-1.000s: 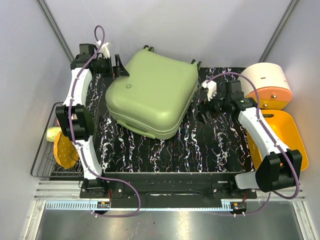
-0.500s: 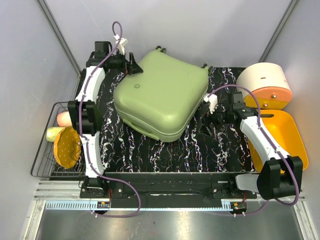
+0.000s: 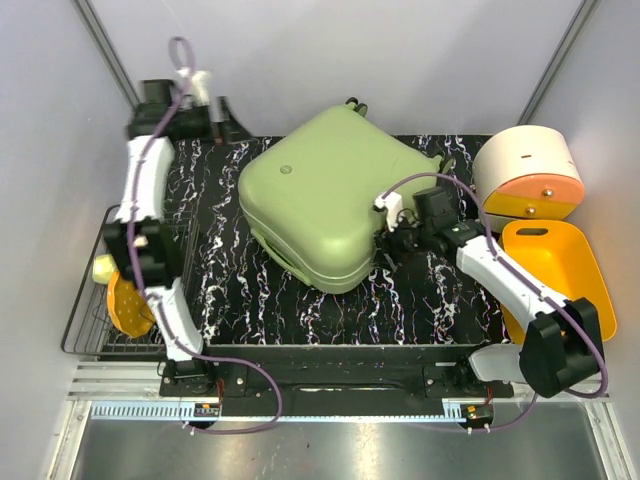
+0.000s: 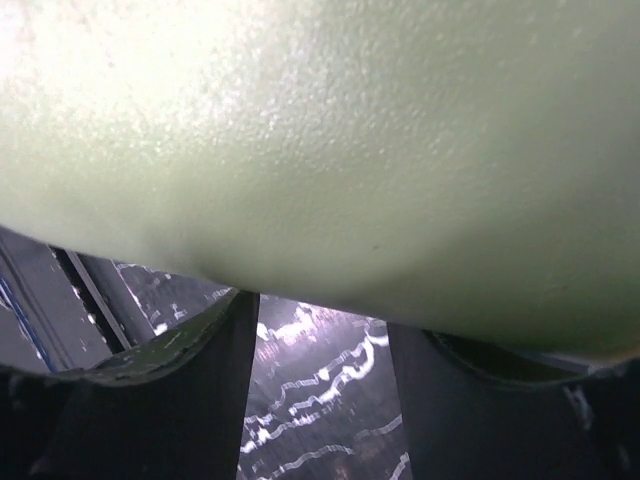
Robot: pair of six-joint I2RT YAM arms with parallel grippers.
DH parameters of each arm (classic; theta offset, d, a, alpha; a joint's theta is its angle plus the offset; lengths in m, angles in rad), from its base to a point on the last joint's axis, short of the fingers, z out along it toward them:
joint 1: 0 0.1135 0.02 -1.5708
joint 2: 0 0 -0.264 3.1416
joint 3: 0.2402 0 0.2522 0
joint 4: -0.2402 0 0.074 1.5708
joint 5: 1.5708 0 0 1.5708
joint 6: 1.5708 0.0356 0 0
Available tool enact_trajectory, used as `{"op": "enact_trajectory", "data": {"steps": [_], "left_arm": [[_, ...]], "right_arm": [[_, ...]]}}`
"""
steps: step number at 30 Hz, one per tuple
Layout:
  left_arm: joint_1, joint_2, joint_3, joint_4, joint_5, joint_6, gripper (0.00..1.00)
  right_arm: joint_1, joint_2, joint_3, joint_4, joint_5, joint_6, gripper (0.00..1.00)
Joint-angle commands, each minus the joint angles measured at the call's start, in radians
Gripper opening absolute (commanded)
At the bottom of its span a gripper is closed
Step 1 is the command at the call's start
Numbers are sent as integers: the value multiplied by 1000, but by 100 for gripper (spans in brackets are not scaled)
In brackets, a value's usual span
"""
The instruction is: Open, take out, and arrange the luggage
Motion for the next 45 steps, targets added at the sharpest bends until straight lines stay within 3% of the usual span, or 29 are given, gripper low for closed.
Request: {"op": "enact_trajectory", "data": {"steps": [1, 7, 12, 15, 19, 21, 23, 28, 35, 45], "left_arm": [[143, -381, -223, -31, -116, -24, 99], [148, -729, -624, -62, -221, 14, 99], [108, -846, -710, -58, -191, 50, 99], [52, -866, -692, -81, -192, 120, 99], [-33, -868, -652, -105, -249, 200, 99], [-77, -866, -646, -104, -270, 211, 99], [-94, -862, -635, -104, -283, 206, 99], [-102, -849, -635, -104, -266, 182, 99], [-102, -834, -652, -93, -243, 148, 99], [-102, -822, -686, -59, -218, 102, 99]], "right_arm": [[158, 60, 27, 292, 24, 174, 61], [310, 212, 243, 360, 139, 319, 55], [369, 237, 417, 266, 167, 376, 59], [331, 108, 305, 266, 222, 304, 67], [184, -85, 109, 266, 216, 346, 74], [130, -189, 6, 255, 289, 347, 78], [85, -243, -63, 238, 384, 340, 87], [62, -264, -89, 179, 492, 370, 91], [50, -152, -155, 255, 523, 303, 81], [47, -113, -327, 690, 596, 272, 65]]}}
